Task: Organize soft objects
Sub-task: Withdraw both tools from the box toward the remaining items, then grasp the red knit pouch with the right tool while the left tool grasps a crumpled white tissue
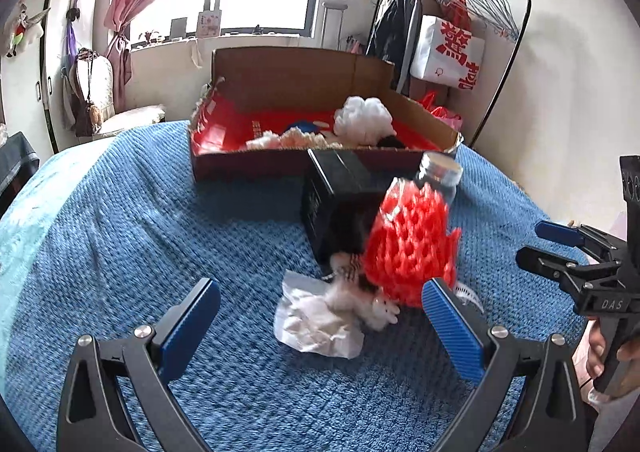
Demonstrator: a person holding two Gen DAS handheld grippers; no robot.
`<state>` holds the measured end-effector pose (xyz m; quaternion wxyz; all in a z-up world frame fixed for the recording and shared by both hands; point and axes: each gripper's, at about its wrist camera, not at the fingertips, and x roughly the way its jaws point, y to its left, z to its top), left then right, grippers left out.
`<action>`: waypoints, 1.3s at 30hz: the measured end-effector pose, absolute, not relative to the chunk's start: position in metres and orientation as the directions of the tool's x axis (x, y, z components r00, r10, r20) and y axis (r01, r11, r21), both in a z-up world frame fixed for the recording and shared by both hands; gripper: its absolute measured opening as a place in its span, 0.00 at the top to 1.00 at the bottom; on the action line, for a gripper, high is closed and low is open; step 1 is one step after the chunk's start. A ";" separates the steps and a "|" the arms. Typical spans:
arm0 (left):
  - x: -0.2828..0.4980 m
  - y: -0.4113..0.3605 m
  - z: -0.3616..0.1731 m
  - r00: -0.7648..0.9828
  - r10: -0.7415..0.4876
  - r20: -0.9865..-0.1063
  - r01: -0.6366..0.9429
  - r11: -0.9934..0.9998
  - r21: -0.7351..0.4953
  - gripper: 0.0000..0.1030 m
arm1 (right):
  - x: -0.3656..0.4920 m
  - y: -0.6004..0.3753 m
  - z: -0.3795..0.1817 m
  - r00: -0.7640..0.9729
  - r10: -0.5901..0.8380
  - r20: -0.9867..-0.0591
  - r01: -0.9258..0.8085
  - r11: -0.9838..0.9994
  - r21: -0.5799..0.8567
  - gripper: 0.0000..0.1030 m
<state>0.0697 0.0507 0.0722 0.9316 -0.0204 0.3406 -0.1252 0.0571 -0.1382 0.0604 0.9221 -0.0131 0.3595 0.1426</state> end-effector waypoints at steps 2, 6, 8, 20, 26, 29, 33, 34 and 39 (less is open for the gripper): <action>0.070 0.048 0.068 0.732 -0.249 -0.634 0.221 0.967 -0.124 0.00 | 0.057 -0.135 0.055 0.702 0.251 -0.666 -0.268 0.960 0.079 0.14; 0.069 0.045 0.061 0.724 -0.251 -0.642 0.225 0.966 -0.123 0.00 | 0.058 -0.132 0.047 0.685 0.280 -0.672 -0.274 0.954 0.117 0.14; 0.070 0.044 0.059 0.718 -0.256 -0.647 0.228 0.965 -0.129 0.00 | 0.058 -0.131 0.044 0.678 0.285 -0.678 -0.276 0.953 0.124 0.14; 0.071 0.048 0.059 0.711 -0.261 -0.653 0.228 0.964 -0.137 0.00 | 0.065 -0.127 0.040 0.652 0.303 -0.695 -0.293 0.946 0.138 0.14; 0.070 0.054 0.055 0.693 -0.263 -0.672 0.240 0.962 -0.128 0.00 | 0.069 -0.122 0.038 0.633 0.333 -0.699 -0.317 0.935 0.158 0.14; 0.071 0.058 0.052 0.676 -0.264 -0.688 0.251 0.960 -0.122 0.00 | 0.074 -0.115 0.037 0.613 0.357 -0.704 -0.346 0.923 0.167 0.14; 0.074 0.055 0.049 0.667 -0.242 -0.704 0.285 0.957 -0.059 0.09 | 0.085 -0.101 0.034 0.581 0.385 -0.717 -0.394 0.904 0.166 0.14; 0.076 0.054 0.048 0.665 -0.235 -0.709 0.291 0.956 -0.045 0.12 | 0.087 -0.097 0.034 0.574 0.388 -0.721 -0.405 0.900 0.162 0.14; 0.088 0.047 0.042 0.617 -0.286 -0.734 0.350 0.934 -0.070 0.26 | 0.093 -0.074 0.033 0.556 0.403 -0.727 -0.469 0.874 0.126 0.15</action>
